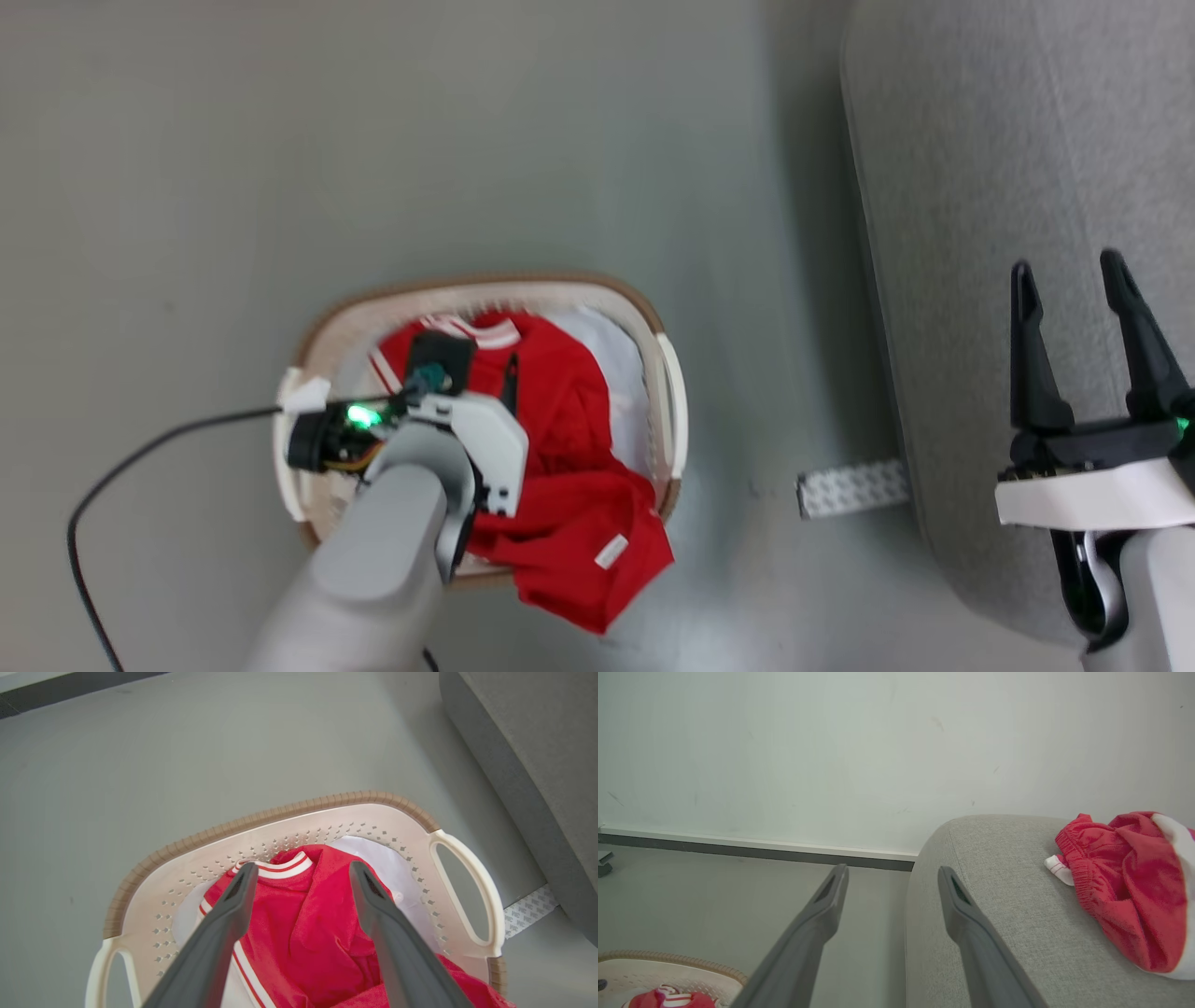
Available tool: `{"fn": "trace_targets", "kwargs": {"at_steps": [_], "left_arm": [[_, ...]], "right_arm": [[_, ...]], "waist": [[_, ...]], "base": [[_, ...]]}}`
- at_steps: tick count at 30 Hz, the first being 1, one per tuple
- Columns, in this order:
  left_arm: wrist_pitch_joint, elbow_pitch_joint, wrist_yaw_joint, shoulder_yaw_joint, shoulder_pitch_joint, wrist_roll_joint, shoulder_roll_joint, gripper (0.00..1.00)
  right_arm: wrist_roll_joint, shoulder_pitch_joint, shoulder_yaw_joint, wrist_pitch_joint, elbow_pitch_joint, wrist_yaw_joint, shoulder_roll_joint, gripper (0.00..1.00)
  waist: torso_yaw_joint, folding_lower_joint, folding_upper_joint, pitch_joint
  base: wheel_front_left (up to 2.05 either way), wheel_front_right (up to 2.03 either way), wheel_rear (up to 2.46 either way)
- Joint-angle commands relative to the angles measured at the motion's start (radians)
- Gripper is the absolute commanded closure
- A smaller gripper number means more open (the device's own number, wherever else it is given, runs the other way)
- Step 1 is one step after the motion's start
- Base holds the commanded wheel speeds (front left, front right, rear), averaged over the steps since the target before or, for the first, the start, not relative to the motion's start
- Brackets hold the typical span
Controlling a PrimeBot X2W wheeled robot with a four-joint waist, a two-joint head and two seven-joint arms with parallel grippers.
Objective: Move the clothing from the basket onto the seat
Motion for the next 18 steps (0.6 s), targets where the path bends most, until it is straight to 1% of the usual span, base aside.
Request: {"fn": "trace_targets", "kwargs": {"at_steps": [1,4,9,12,16,18], "left_arm": [[0.001,0.012,0.008,-0.003,-0.028,-0.007,0.008,0.0],[0.013,0.072,0.033,-0.014,-0.077,-0.008,0.007,0.0],[0.026,0.16,0.092,-0.011,-0.151,-0.003,0.008,0.0],[0.03,0.201,0.118,-0.008,-0.182,-0.002,0.022,0.0],[0.036,0.244,0.134,-0.007,-0.213,-0.003,0.035,0.0],[0.039,0.261,0.133,-0.011,-0.221,-0.003,0.042,0.0]], "right_arm": [[0.007,-0.024,0.005,0.001,-0.006,-0.003,0.001,0.0],[0.02,-0.045,0.022,0.001,-0.016,-0.003,0.009,0.0],[0.039,-0.064,0.04,0.001,-0.039,-0.003,0.02,0.0],[0.048,-0.078,0.047,0.001,-0.057,-0.003,0.022,0.0],[0.059,-0.086,0.059,0.001,-0.071,-0.003,0.028,0.0],[0.064,-0.094,0.067,0.001,-0.08,-0.003,0.029,0.0]], "waist": [[-0.056,-0.0003,0.0,0.111],[-0.075,-0.0003,0.0,0.174],[-0.093,-0.0003,0.0,0.245],[-0.105,-0.0003,0.0,0.279],[-0.123,-0.0003,0.0,0.31],[-0.132,-0.0003,0.0,0.322]], "base": [[0.0,0.0,0.0],[0.0,0.0,0.0],[0.0,0.0,0.0],[0.0,0.0,0.0],[0.0,0.0,0.0],[0.0,0.0,0.0]]}}
